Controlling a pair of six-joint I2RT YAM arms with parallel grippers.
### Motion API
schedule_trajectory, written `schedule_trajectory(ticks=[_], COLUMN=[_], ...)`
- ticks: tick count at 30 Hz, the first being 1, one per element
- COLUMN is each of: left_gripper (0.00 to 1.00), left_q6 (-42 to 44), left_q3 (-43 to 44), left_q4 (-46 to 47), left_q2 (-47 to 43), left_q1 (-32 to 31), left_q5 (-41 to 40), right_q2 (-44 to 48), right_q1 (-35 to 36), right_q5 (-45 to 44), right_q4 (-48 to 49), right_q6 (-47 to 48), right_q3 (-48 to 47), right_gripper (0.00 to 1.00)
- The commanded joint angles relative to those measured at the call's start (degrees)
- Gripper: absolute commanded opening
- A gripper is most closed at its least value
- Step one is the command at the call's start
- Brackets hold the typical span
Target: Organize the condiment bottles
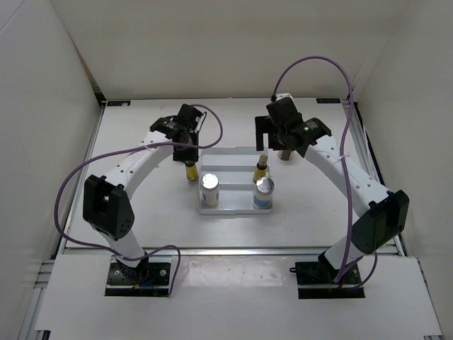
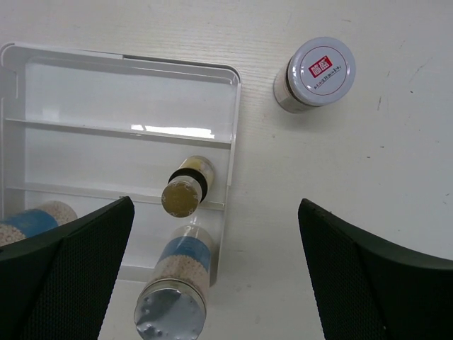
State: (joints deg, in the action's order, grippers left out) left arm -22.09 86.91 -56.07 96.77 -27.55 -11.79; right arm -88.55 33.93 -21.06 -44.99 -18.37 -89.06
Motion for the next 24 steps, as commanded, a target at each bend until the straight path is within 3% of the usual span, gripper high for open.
schedule_trajectory(ticks=[1,7,17,23,24], left_gripper=[0.16,0.12,0.11,0.24,0.33], left_q6=[1.5,1.5,0.2,-0.3,-0.3], left_q3=[9.0,14.8,14.3,11.4,11.4], left_q4=[-0.3,-1.6,-1.6,0.4,0.4], left_q2=[-6.0,-2.6,6.0,8.1,8.1], left_q1=[-1.9,-5.2,-8.0,-8.6,-8.6], left_q5=[-2.6,-0.8,0.4,-0.2,-0.2], right_q2=[2.4,2.4,2.4,1.4,0.6], right_q1=[-0.8,-2.4,-5.2,-7.7,-7.7], right_q5=[-2.1,-2.1,-0.7,0.5,1.1], right_q4=[0.4,0.4,0.4,-0.1,-0.1], right_q6=[0.3,0.3,0.3,0.3,0.3], right_q3=[0.2,0.7,2.0,2.0,2.0], right_gripper=[1.00,1.00,1.00,1.00,1.00])
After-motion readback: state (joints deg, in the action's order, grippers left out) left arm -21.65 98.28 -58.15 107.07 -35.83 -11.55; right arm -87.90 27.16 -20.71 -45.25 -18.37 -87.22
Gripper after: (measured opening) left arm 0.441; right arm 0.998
